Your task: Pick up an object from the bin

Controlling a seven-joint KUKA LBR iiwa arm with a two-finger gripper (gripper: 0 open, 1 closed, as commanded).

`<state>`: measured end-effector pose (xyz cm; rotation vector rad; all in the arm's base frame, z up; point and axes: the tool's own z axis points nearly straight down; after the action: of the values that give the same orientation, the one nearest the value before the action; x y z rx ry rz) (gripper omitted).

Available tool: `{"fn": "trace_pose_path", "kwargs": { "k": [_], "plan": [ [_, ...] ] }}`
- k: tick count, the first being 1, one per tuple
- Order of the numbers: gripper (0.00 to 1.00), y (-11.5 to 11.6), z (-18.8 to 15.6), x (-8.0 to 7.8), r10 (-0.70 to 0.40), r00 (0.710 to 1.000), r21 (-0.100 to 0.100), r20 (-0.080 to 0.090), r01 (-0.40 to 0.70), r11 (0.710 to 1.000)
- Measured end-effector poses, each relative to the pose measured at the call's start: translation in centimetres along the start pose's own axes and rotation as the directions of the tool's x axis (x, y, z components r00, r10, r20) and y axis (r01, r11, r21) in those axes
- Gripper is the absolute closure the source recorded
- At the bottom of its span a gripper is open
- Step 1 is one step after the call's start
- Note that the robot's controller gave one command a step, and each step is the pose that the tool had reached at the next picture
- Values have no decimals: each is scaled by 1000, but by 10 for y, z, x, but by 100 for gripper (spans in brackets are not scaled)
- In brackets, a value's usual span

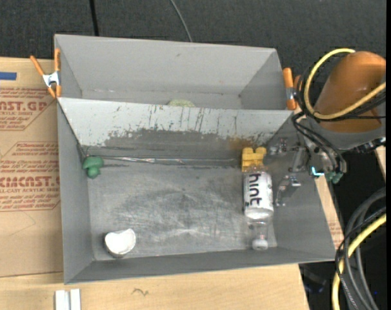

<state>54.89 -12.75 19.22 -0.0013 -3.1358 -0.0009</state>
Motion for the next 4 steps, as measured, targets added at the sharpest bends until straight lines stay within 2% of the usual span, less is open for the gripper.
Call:
{"fn": "trace_pose_path", "kwargs": {
  "k": [1, 2, 3, 4],
  "plan": [
    [0, 1, -4, -2, -2, 1000, 1, 7, 2, 1000],
    [0, -2, 39, -16, -201, 979, 6, 16, 201, 980],
    [0, 10, 69, -43, -507, 862, 7, 8, 507, 862],
    [0, 8, 77, -32, -694, 720, 5, 6, 694, 720]
  ]
}}
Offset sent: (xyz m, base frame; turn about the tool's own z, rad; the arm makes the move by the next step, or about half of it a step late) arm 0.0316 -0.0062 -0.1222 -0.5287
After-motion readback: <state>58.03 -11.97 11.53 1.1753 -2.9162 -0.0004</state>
